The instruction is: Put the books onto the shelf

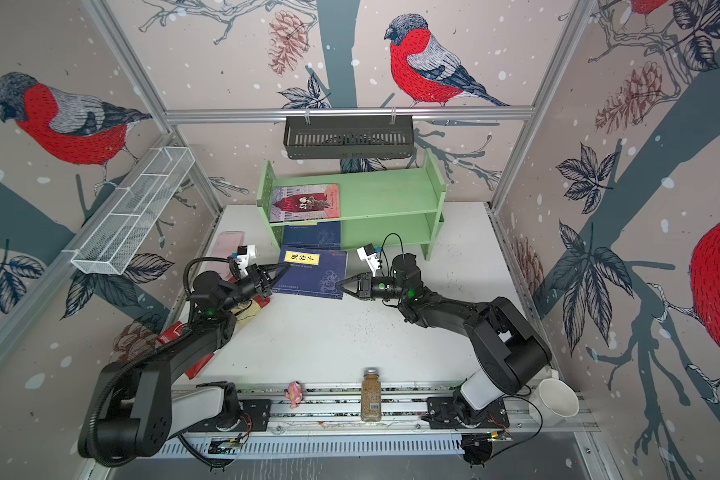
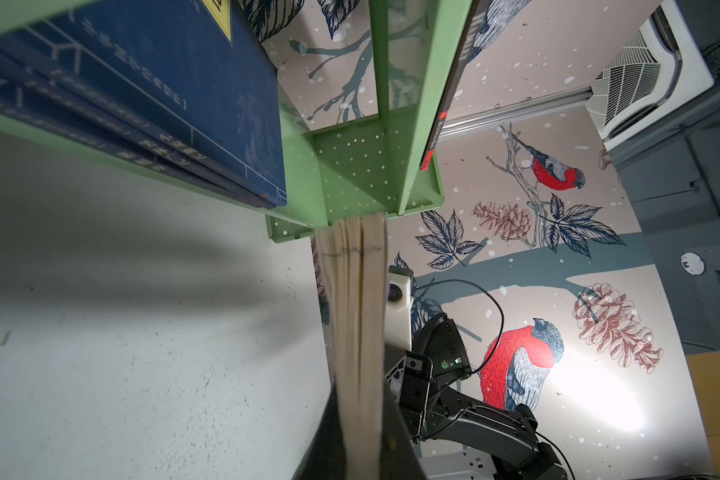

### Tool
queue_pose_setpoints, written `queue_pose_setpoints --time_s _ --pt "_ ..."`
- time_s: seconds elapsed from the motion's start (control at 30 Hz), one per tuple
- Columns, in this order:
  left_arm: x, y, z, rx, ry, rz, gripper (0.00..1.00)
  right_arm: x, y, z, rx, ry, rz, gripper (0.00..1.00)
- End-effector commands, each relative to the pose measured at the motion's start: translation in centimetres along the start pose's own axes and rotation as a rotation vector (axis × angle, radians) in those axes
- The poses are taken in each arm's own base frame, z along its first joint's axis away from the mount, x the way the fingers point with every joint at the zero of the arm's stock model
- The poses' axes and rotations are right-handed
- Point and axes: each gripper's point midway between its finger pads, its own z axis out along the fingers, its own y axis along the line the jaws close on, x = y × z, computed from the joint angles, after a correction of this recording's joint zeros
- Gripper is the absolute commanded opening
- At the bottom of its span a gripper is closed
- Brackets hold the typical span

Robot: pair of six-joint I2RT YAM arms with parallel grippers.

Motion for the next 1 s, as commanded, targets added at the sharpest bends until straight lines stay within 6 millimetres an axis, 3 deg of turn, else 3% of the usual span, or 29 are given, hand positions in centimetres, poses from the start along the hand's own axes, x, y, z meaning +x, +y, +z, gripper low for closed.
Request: queue_pose_setpoints --time_s 0.0,0.1,0.17,0.2,0.3,0.47,0.97 --pt "-0.4 -0.1 -0.1 -0.008 -0.011 0.063 0.43 -1.6 1.2 -0.1 -0.057 -0.048 -0.064 0.02" --pt "-0.8 1.4 -0.6 -0.072 -0.035 0.054 0.56 -2.1 0.4 -0.6 -0.066 -0.059 -0.056 0.02" --pt "-1.1 2.3 -1.1 -0.115 -0.058 0.05 0.74 -2.4 0.0 -0.8 -0.074 -0.063 -0.053 0.02" --pt "-1.3 2.9 -1.5 -0.146 -0.072 0.046 0.76 -2.6 -0.2 -1.0 -0.08 -0.069 -0.049 0.02" --pt "-1.8 3.9 -2.7 -0.205 -0.119 0.052 0.77 -3.1 -0.5 -1.2 -0.098 -0.073 -0.046 0.01" --pt "-1.9 3.3 -3.5 -0.177 -0.155 0.061 0.76 -3.8 -0.8 -1.1 -0.123 -0.061 -0.048 0.01" --pt "-1.7 2.8 -3.6 -0.157 -0.146 0.05 0.78 -7.7 -4.5 -1.0 -0.079 -0.087 0.01 0.01"
